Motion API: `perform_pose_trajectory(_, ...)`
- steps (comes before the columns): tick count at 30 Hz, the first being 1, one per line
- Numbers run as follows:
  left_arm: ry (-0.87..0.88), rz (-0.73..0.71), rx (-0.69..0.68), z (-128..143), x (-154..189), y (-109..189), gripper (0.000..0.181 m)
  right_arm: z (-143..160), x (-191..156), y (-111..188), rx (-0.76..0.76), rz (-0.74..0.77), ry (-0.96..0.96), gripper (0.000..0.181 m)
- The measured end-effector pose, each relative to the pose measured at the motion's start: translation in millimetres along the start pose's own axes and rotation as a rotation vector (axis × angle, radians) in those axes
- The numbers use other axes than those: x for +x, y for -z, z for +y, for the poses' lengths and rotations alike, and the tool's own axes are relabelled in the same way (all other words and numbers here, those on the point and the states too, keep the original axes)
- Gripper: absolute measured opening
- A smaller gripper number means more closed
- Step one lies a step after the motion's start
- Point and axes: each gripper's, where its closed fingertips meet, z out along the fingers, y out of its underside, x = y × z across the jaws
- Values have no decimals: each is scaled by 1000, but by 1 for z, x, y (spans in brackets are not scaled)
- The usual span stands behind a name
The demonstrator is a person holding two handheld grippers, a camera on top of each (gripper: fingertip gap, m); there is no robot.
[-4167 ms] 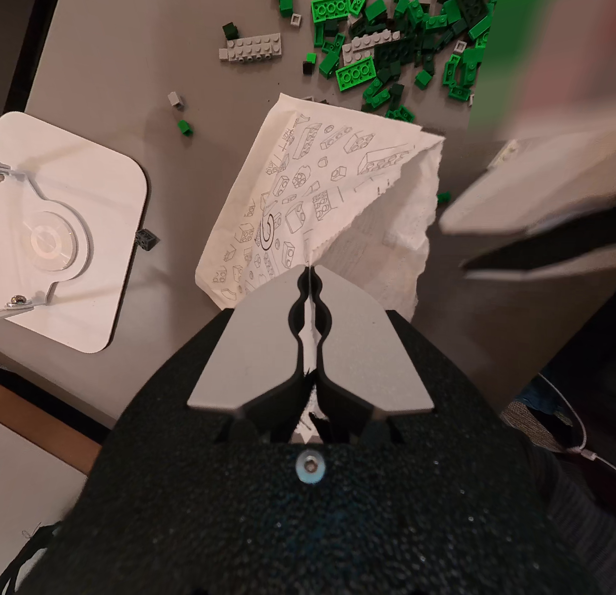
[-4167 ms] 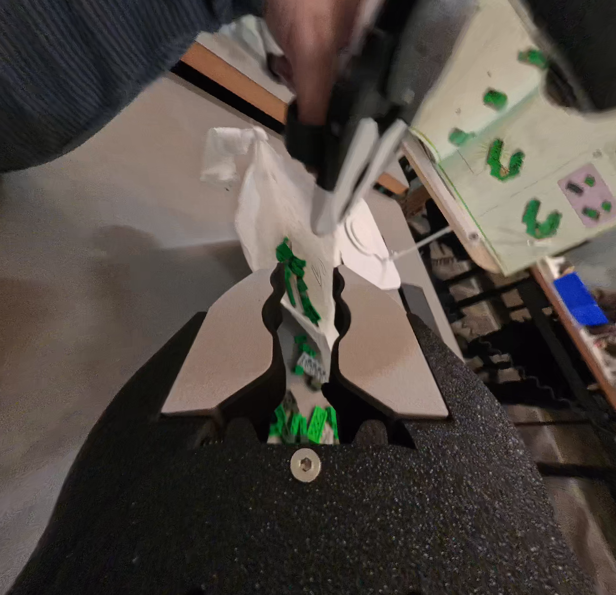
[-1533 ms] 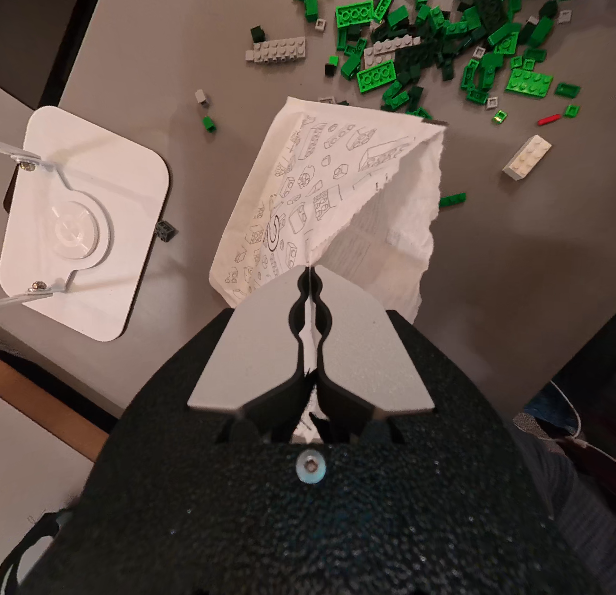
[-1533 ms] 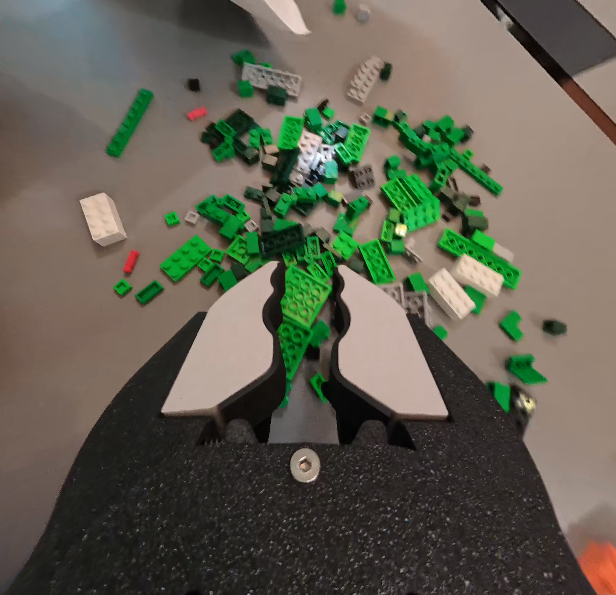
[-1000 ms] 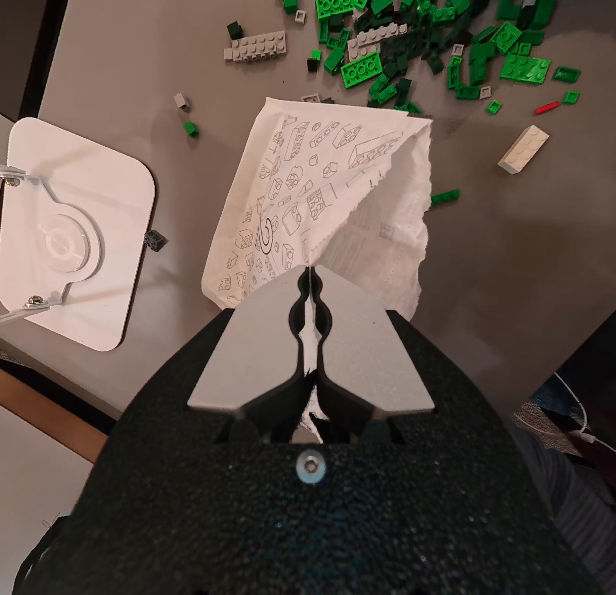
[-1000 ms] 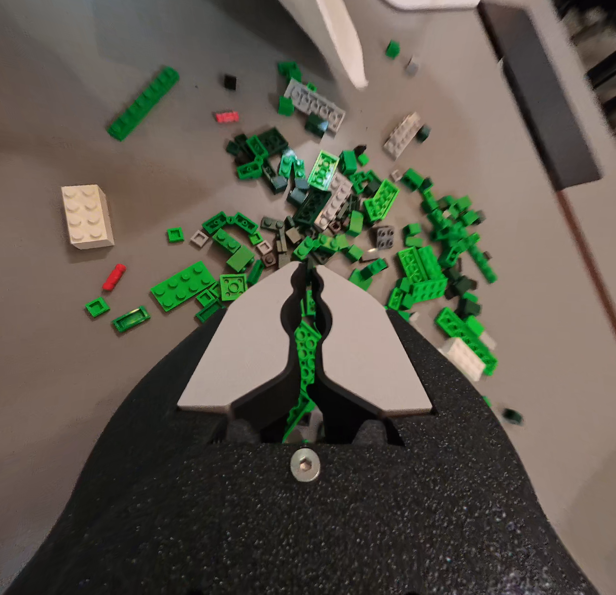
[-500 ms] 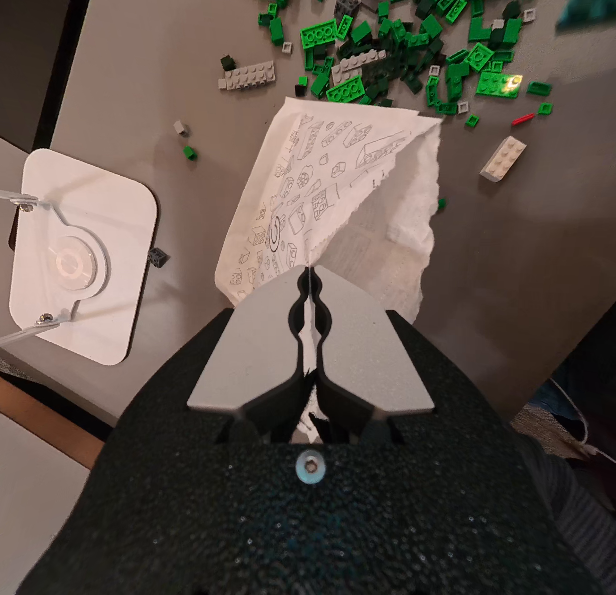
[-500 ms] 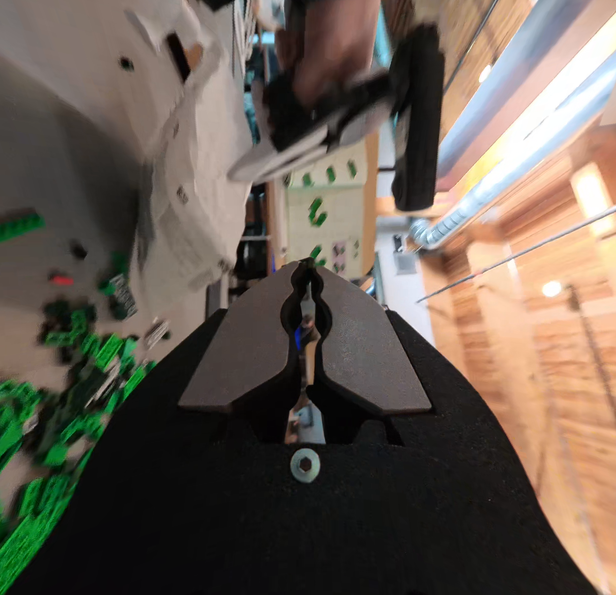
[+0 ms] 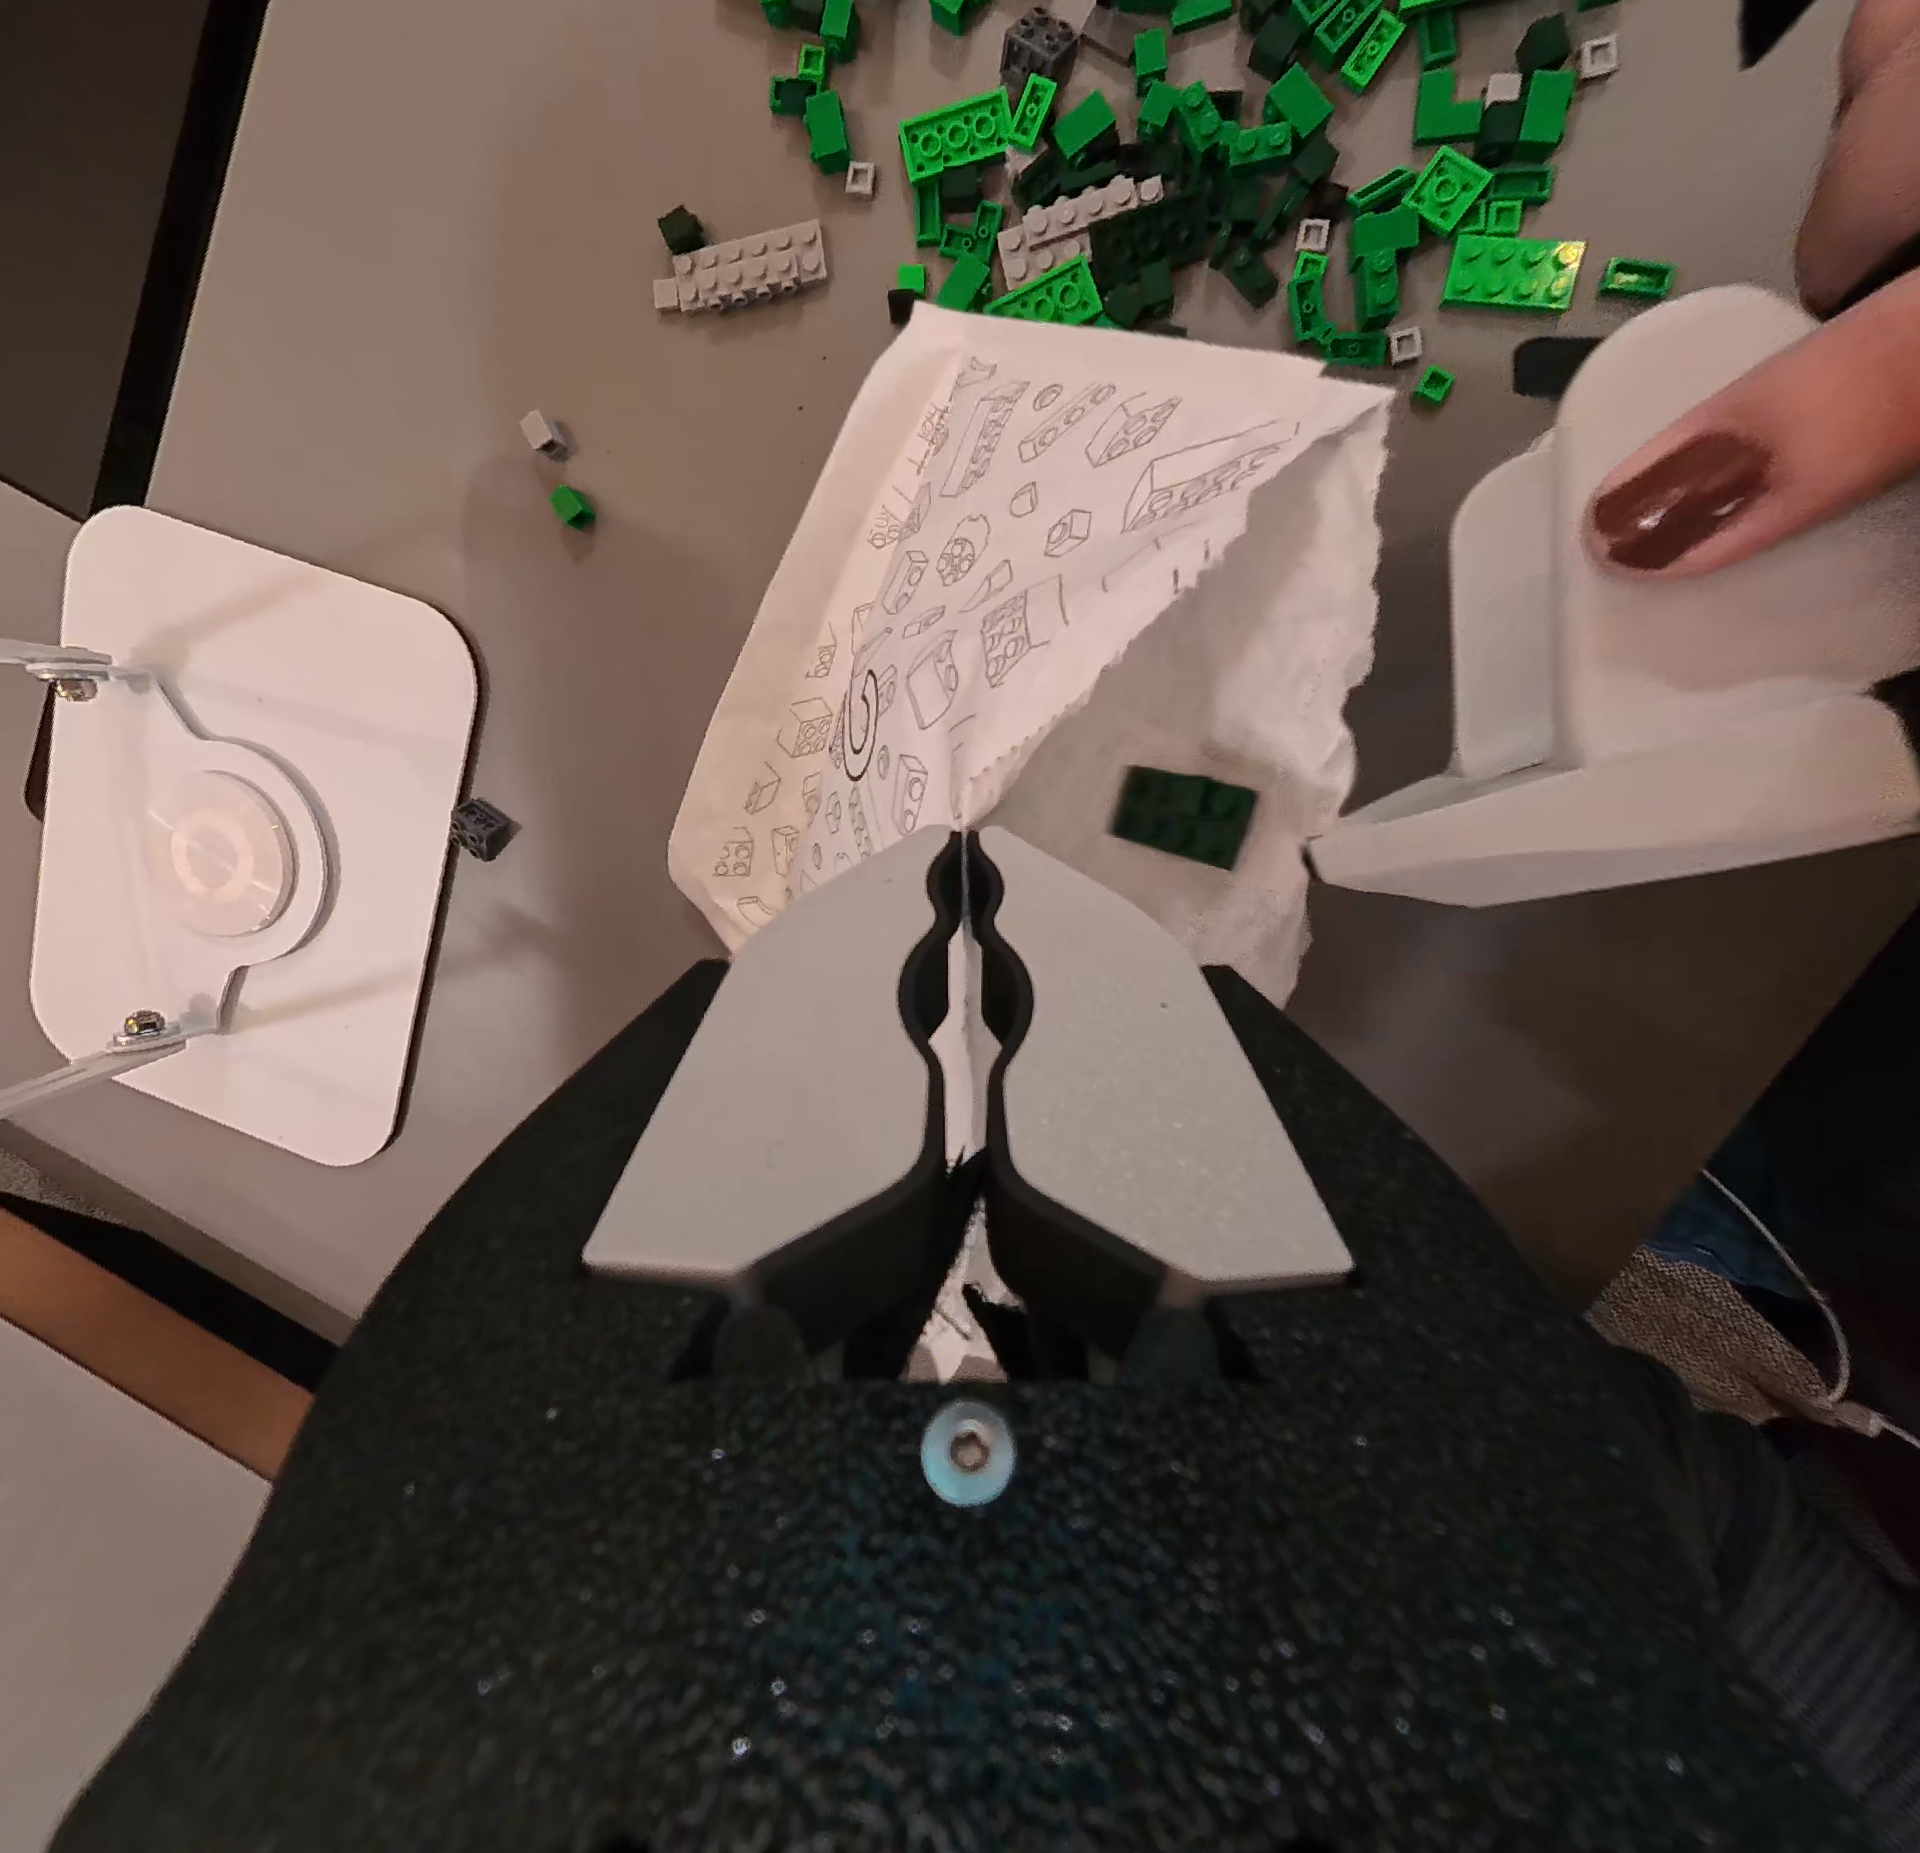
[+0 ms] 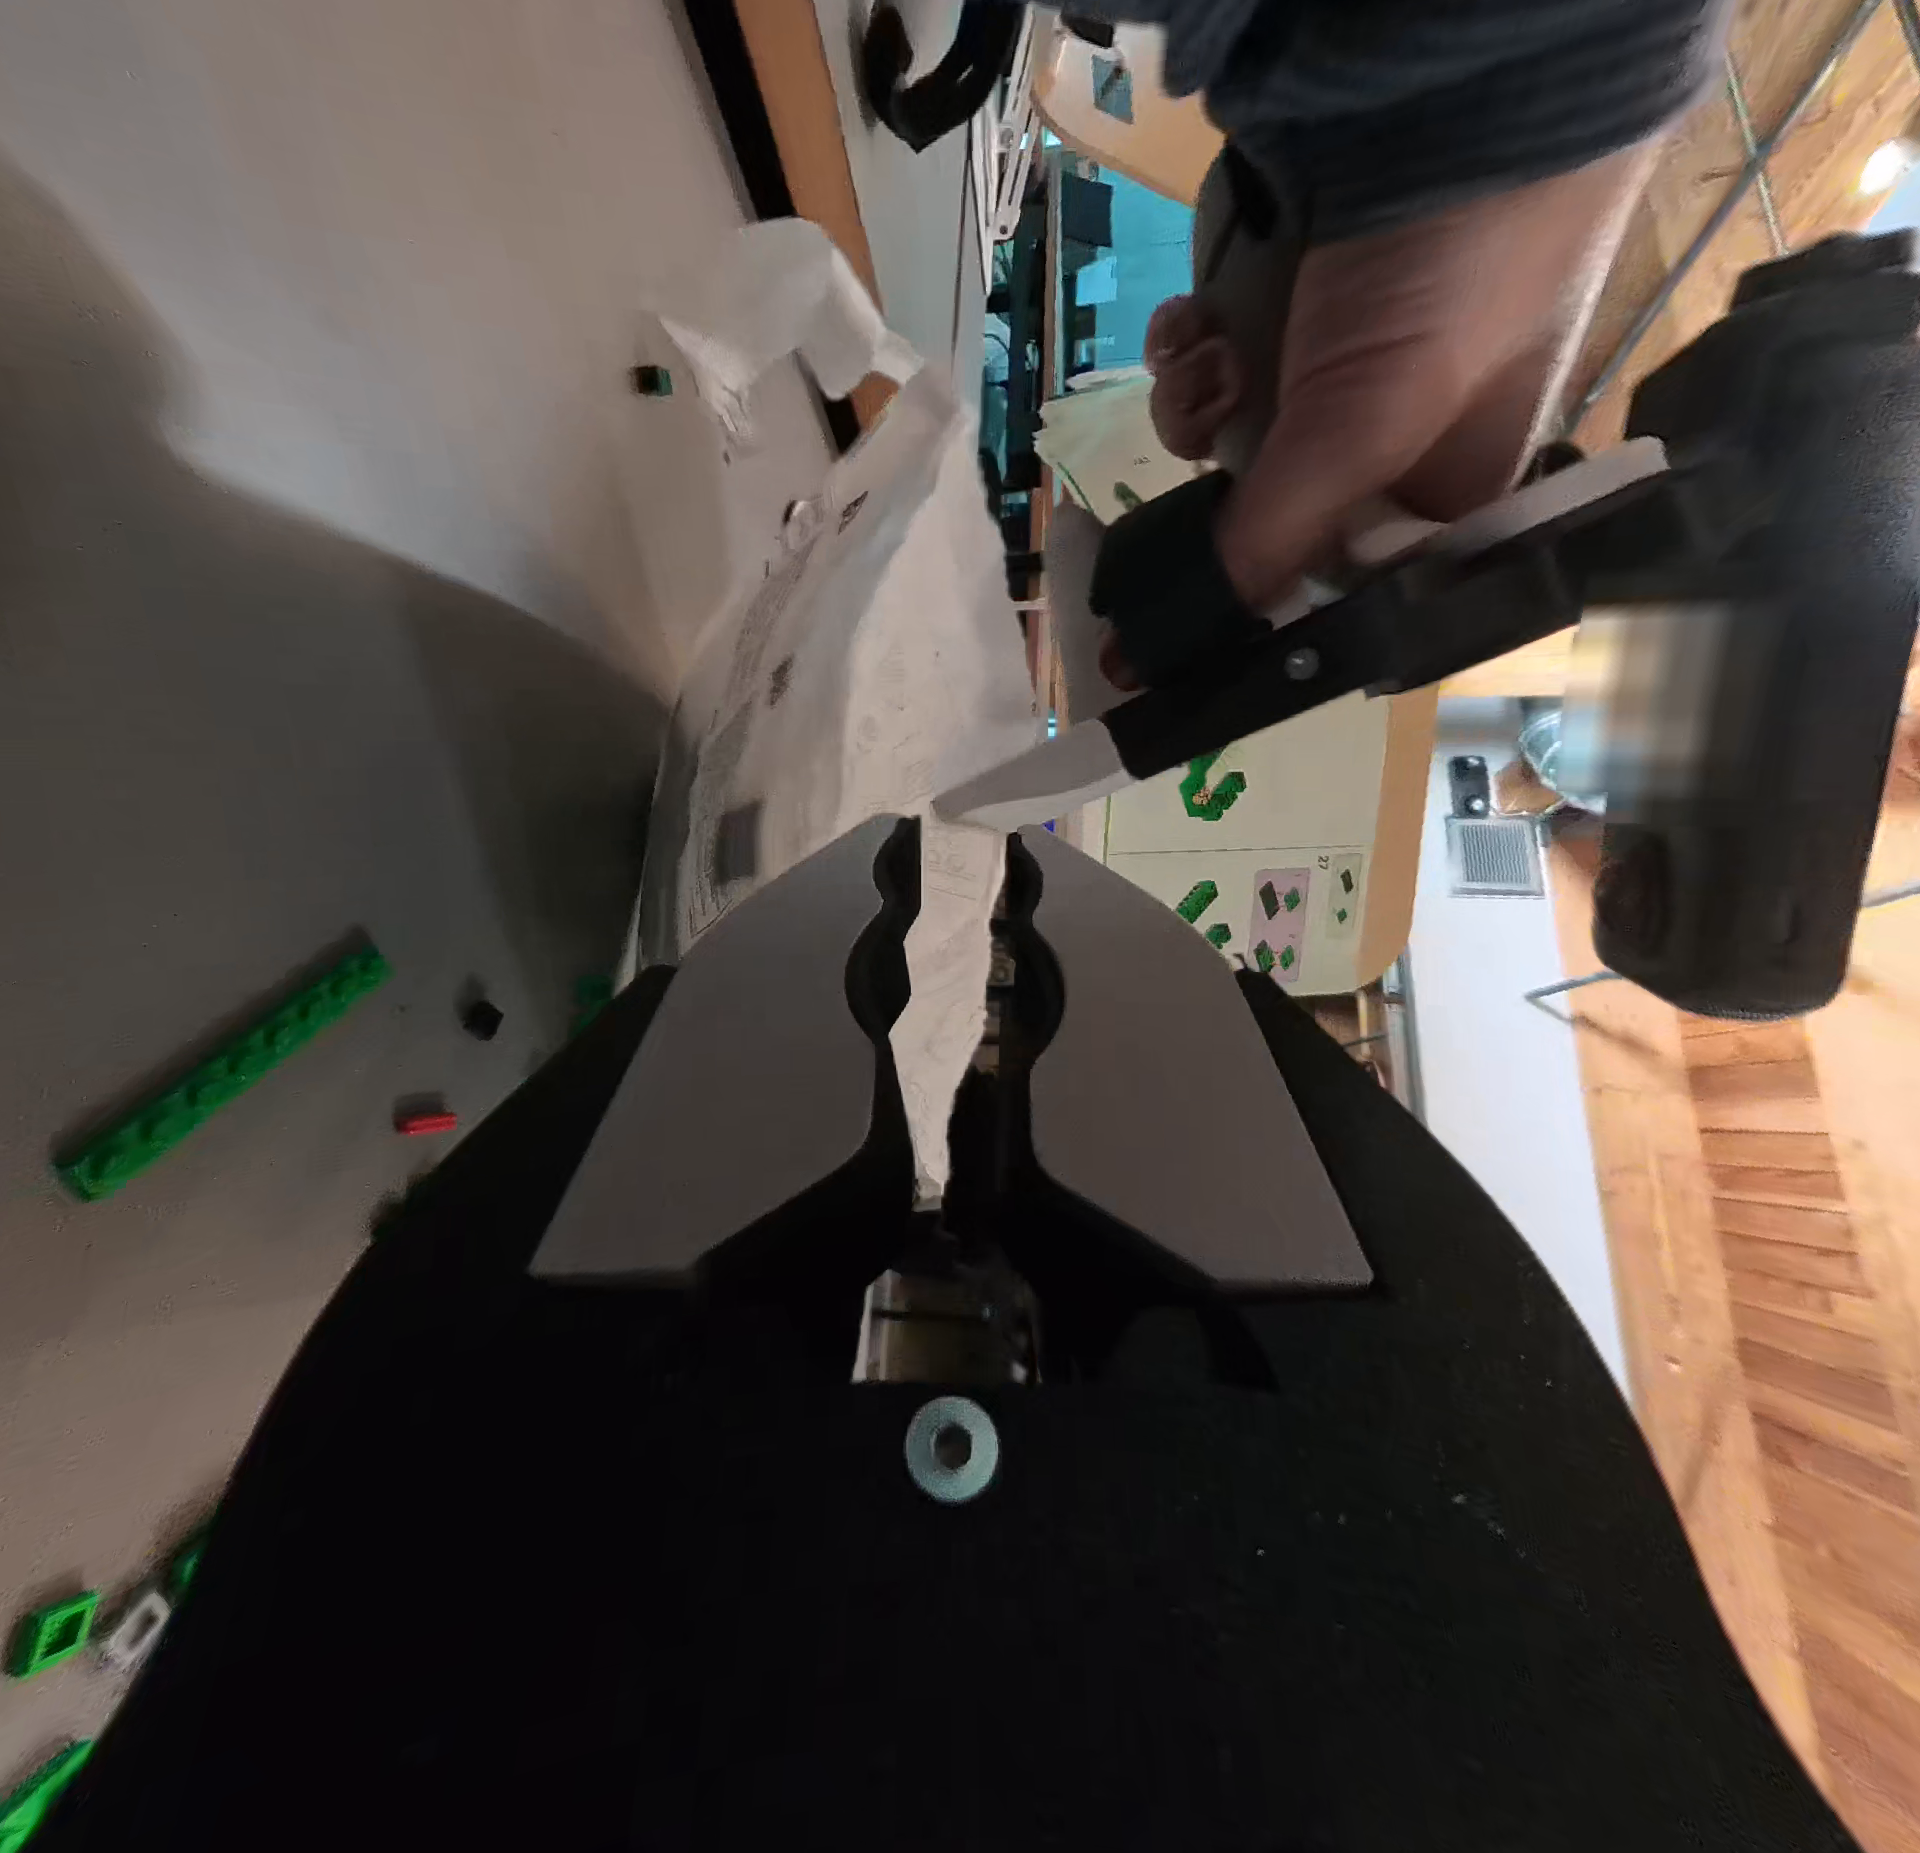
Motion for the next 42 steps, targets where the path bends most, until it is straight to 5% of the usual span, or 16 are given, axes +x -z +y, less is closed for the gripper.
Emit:
perform_pose_trajectory(1, -1, -2, -1, 0, 0, 0, 0, 0, 3, 3, 10, 6, -23, 15)
perform_pose_trajectory(4, 2, -6, 0, 1, -1, 1, 0, 8, 17, 21, 40, 38, -139, 14)
perform_pose_trajectory(8, 22, -10, 6, 4, -5, 3, 0, 64, 26, 53, 7, -20, -457, 11)
perform_pose_trajectory(14, 56, -11, 8, 10, -12, 3, 0, 125, -48, 80, -14, -457, -1018, 12)
perform_pose_trajectory(21, 74, -16, -6, 13, -16, 1, 0, 147, -109, 102, -199, -739, -1165, 30)
perform_pose_trajectory(30, 89, -18, -9, 16, -18, 1, 0, 216, -92, 139, -367, -434, -1189, 31)
perform_pose_trajectory(42, 95, -27, -17, 19, -20, 2, 0, 298, -120, 230, -553, -223, -1421, 27)
